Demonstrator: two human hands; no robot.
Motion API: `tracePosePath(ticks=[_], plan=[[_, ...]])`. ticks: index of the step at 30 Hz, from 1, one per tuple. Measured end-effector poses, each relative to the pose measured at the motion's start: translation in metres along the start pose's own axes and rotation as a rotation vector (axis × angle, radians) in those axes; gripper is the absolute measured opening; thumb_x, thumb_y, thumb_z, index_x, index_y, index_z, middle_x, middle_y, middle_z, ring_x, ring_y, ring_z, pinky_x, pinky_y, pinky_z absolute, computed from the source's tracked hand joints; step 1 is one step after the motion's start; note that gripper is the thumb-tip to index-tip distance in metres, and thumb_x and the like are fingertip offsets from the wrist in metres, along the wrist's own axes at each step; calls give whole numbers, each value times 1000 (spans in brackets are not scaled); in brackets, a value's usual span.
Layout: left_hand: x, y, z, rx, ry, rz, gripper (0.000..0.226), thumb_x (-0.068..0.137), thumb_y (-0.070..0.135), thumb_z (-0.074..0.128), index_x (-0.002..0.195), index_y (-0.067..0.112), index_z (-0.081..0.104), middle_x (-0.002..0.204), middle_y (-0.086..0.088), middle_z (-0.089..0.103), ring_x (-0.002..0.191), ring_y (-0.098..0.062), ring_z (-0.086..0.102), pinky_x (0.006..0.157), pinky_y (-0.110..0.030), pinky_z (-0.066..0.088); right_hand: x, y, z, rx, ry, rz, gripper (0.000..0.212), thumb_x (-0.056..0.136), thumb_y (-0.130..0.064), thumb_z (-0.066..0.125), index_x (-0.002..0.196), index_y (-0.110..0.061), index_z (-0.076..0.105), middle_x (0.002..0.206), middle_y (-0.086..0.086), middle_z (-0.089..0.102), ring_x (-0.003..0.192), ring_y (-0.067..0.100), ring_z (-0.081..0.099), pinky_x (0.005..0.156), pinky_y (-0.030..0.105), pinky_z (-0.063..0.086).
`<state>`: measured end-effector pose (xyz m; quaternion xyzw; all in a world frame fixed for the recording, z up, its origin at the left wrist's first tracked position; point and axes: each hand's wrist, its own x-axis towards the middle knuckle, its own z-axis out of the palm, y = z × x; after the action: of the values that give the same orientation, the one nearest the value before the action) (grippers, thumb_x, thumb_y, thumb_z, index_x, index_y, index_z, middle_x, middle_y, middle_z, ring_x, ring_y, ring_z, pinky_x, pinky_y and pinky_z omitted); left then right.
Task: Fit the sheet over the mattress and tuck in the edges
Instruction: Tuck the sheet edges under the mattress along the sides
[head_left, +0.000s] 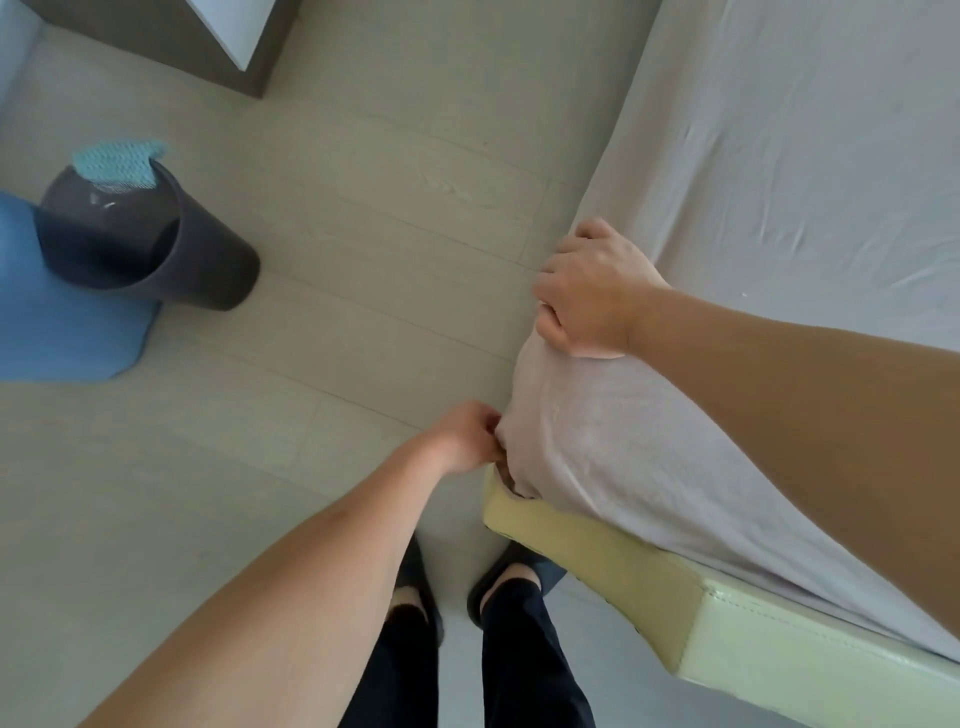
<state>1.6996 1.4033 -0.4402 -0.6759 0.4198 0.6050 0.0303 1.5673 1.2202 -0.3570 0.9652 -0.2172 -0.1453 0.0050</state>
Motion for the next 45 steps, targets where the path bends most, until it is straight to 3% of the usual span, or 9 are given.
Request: tracePosePath(ticks=[7, 10, 20, 25, 28, 30, 34, 39, 45], plan=[[-1, -4, 28, 93, 140, 89, 21, 90, 17, 46, 93, 10, 65, 89, -11, 70, 84, -31, 65, 76, -47, 57, -60, -104, -6, 129, -100, -231, 33, 87, -49, 39, 93, -27, 64, 91, -5, 60, 89, 21, 53, 91, 40, 40], [-8, -9, 42, -101, 298, 13, 10, 82, 14, 53, 76, 11, 60, 77, -10, 69, 67, -23, 58, 60, -32, 48, -63, -94, -8, 82, -65, -206, 45, 83, -58, 41, 101, -22, 63, 96, -1, 61, 91, 24, 54, 93, 39, 41], [-27, 11, 79, -29, 465, -45, 28, 77, 9, 58, 54, 16, 43, 51, 4, 45, 58, -23, 38, 48, -27, 27, -33, -68, -36, 9, -335, -222, 46, 100, -62, 28, 81, -23, 42, 71, -7, 40, 79, 26, 45, 76, 38, 46], [-43, 22, 121, 75, 629, -67, 27, 80, 33, 69, 65, 28, 48, 69, 14, 48, 111, -27, 45, 82, -35, 30, -33, -56, -39, 28, -231, -291, 51, 100, -58, 26, 69, -23, 47, 71, -2, 51, 74, 28, 55, 76, 43, 54], [-55, 30, 148, 210, 626, 7, 32, 95, 39, 54, 118, 21, 67, 122, 0, 62, 141, -37, 29, 109, -40, 23, -34, -61, -27, 62, -211, -239, 46, 101, -55, 26, 72, -24, 43, 70, -3, 44, 76, 27, 50, 74, 39, 50], [-68, 37, 151, 389, 602, 140, 34, 96, 29, 48, 115, 15, 71, 121, -9, 66, 128, -38, 48, 109, -44, 27, -35, -65, -16, 59, -171, -230, 42, 100, -55, 26, 78, -24, 44, 75, -2, 51, 82, 29, 53, 80, 41, 49], [-75, 25, 128, 253, 493, 280, 40, 80, 42, 61, 49, 17, 54, 44, 3, 52, 44, -23, 53, 56, -24, 33, -39, -67, -1, 34, -68, -242, 42, 98, -54, 26, 89, -24, 54, 92, 0, 64, 96, 26, 56, 96, 42, 43], [-68, 26, 109, -22, 401, -12, 40, 73, 60, 70, 74, 22, 57, 62, 5, 60, 59, -20, 60, 47, -26, 35, -54, -64, 11, 38, 98, -175, 60, 93, -63, 21, 97, -18, 61, 92, -1, 61, 93, 24, 55, 100, 40, 38], [-66, 48, 131, -448, 405, -151, 13, 81, 19, 69, 75, 8, 63, 71, -7, 66, 70, -27, 62, 54, -33, 46, -61, -70, 6, 36, 74, -126, 66, 92, -64, 20, 102, -16, 64, 97, 2, 64, 99, 26, 56, 107, 41, 35]])
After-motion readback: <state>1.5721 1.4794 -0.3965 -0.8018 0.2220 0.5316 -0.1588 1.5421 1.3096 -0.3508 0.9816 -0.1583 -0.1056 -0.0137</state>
